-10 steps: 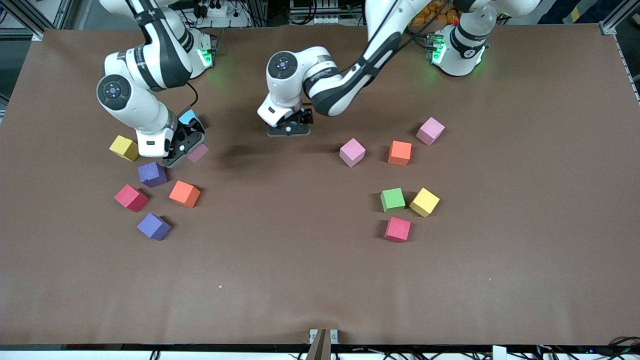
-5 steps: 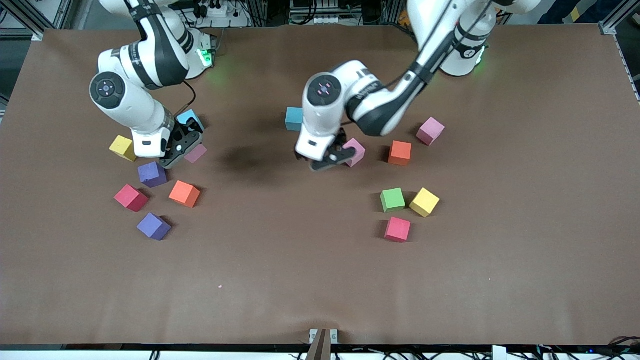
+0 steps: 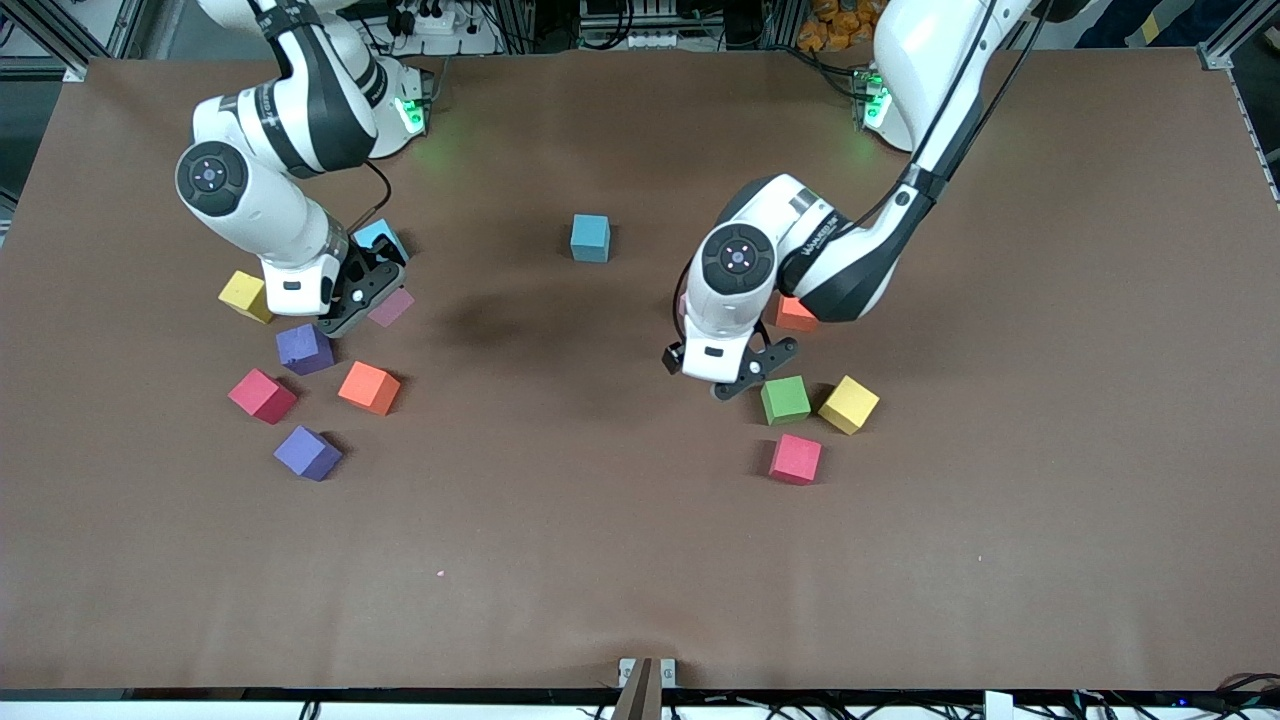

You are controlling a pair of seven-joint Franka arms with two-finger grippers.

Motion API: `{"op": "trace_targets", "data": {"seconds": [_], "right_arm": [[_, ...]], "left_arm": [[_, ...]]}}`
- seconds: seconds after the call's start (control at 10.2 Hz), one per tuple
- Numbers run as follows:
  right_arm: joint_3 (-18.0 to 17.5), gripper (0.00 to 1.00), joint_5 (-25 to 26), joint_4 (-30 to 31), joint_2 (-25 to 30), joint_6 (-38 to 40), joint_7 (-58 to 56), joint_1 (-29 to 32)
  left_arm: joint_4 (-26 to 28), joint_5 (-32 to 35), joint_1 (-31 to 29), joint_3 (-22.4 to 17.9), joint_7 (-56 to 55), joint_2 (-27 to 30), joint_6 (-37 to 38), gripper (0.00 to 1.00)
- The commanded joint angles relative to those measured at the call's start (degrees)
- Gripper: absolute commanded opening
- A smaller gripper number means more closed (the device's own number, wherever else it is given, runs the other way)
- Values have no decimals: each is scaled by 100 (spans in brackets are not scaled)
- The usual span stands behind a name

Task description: Form number 2 with 11 blocks

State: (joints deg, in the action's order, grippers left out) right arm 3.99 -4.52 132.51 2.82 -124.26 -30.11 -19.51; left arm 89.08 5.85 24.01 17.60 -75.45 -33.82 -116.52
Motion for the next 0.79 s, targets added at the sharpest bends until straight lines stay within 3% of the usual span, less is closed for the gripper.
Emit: {"op": "trace_targets", "data": {"seconds": [0.0, 0.39, 0.69], "right_arm": [[-47, 37, -128, -41, 52, 104, -48, -26], [-56, 36, -269, 12, 60, 86, 1494, -763], [-47, 36, -489, 117, -45, -123, 1702, -1202]], "left_arm": [[302, 75, 16, 51, -172, 69, 41, 100], [977, 92, -89, 51, -294, 139, -466, 100], [1375, 110, -1, 112, -1301, 122, -1057, 100]]}}
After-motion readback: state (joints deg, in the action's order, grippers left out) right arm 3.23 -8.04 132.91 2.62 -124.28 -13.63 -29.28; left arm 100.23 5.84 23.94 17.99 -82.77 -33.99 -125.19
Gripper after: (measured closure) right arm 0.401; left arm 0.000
